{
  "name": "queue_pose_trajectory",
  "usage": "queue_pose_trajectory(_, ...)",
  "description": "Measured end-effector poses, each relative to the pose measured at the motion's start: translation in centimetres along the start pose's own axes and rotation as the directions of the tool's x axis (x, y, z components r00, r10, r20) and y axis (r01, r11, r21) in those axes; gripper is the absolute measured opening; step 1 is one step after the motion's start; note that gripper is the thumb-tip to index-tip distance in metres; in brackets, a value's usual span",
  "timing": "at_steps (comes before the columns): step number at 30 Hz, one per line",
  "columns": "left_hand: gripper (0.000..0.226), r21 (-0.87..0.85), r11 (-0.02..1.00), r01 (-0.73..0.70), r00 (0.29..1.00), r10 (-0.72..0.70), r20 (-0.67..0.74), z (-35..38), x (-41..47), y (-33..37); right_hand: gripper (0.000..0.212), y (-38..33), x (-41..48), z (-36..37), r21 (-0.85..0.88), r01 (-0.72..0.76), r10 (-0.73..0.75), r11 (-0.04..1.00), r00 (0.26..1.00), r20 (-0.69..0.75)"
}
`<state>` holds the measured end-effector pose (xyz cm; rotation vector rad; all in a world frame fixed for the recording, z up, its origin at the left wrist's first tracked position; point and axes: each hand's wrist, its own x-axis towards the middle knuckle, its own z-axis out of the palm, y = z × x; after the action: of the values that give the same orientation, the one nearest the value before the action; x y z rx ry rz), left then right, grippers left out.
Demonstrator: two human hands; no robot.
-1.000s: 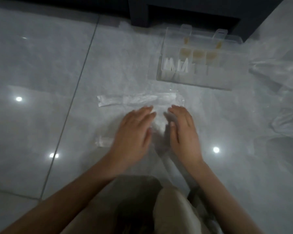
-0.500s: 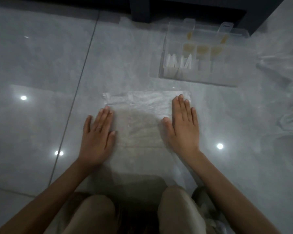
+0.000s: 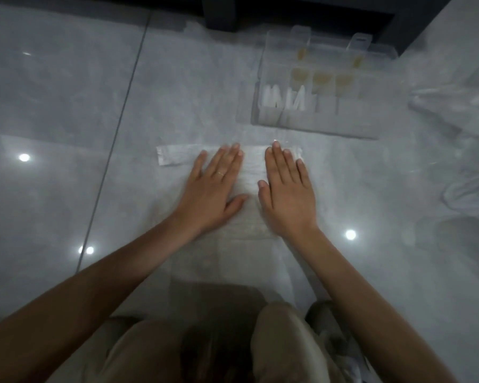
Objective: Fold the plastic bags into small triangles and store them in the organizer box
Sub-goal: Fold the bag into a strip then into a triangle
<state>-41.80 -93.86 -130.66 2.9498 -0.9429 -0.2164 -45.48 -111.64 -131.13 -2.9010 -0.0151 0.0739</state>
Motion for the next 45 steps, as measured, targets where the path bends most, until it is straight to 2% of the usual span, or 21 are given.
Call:
queue_pose_trajectory(6,0.088,-0.048,0.955,0.293,0.956,-0.293,-0.006,-0.3,-4.1,-5.5,0.070,0.2,-0.6,-0.1,0.007,-0.117,0.117,0.993,0.993,-0.024)
queue_pose_trajectory(12,0.092,-0.080,0.938,0.336,0.941,-0.338,-0.009,-0.6,-5.0,-6.3,0.073,1.8,-1.8,-1.0,0.016,-0.238,0.239,0.971,0.971,-0.034)
queue_pose_trajectory(15,0.084,-0.119,0.954,0.274,0.958,-0.282,-0.060,-1.4,-5.3,-5.3,0.070,2.1,-2.8,-1.9,0.075,-0.213,0.217,0.974,0.976,-0.037)
queue_pose_trajectory(19,0.068,-0.080,0.996,-0.043,0.997,0.037,-0.072,-1.1,-6.9,-2.0,0.063,1.8,-4.6,-1.7,-0.010,0.007,-0.007,1.000,1.000,-0.003)
queue_pose_trajectory(21,0.065,-0.058,0.990,-0.125,0.992,0.123,-0.031,0.0,-8.0,-1.0,0.062,2.1,-5.2,-1.2,-0.050,0.057,-0.056,0.997,0.998,0.022)
queue_pose_trajectory(23,0.063,-0.051,0.992,-0.119,0.993,0.119,-0.009,0.7,-8.9,-1.1,0.062,2.7,-5.7,-1.2,-0.084,0.045,-0.043,0.995,0.999,0.030)
queue_pose_trajectory(28,0.069,-0.090,0.995,0.032,0.999,-0.033,-0.006,0.5,-10.0,-2.8,0.061,4.7,-6.7,-2.0,-0.062,-0.107,0.106,0.992,0.994,-0.014)
queue_pose_trajectory(32,0.074,-0.121,0.991,-0.064,0.996,0.055,-0.075,-0.3,-10.1,-3.1,0.061,4.6,-7.2,-2.6,0.100,-0.135,0.146,0.986,0.983,-0.113)
queue_pose_trajectory(33,0.066,-0.117,0.986,-0.117,0.988,0.104,-0.112,-0.7,-9.9,-2.9,0.061,4.2,-7.2,-2.8,0.159,-0.137,0.159,0.978,0.978,-0.132)
queue_pose_trajectory(36,0.020,-0.057,0.950,-0.308,0.929,0.287,-0.235,-1.3,-8.8,-1.9,0.060,2.9,-7.0,-3.2,0.290,-0.113,0.157,0.950,0.978,-0.134)
queue_pose_trajectory(37,0.012,-0.054,0.939,-0.340,0.914,0.316,-0.256,-1.4,-8.5,-1.6,0.060,2.4,-6.9,-3.3,0.314,-0.096,0.142,0.945,0.982,-0.126)
queue_pose_trajectory(40,0.014,-0.085,0.939,-0.334,0.907,0.295,-0.302,-1.1,-7.9,-0.7,0.056,1.5,-6.2,-3.4,0.338,0.017,0.015,0.941,0.996,-0.092)
queue_pose_trajectory(43,0.015,-0.163,0.957,-0.241,0.933,0.182,-0.310,-1.4,-7.4,0.0,0.063,0.9,-6.1,-3.2,0.326,0.172,-0.178,0.929,0.984,-0.013)
queue_pose_trajectory(45,0.014,-0.290,0.946,-0.145,0.962,0.066,-0.265,-2.1,-7.3,0.3,0.074,0.4,-6.2,-3.1,0.317,0.230,-0.258,0.920,0.965,0.048)
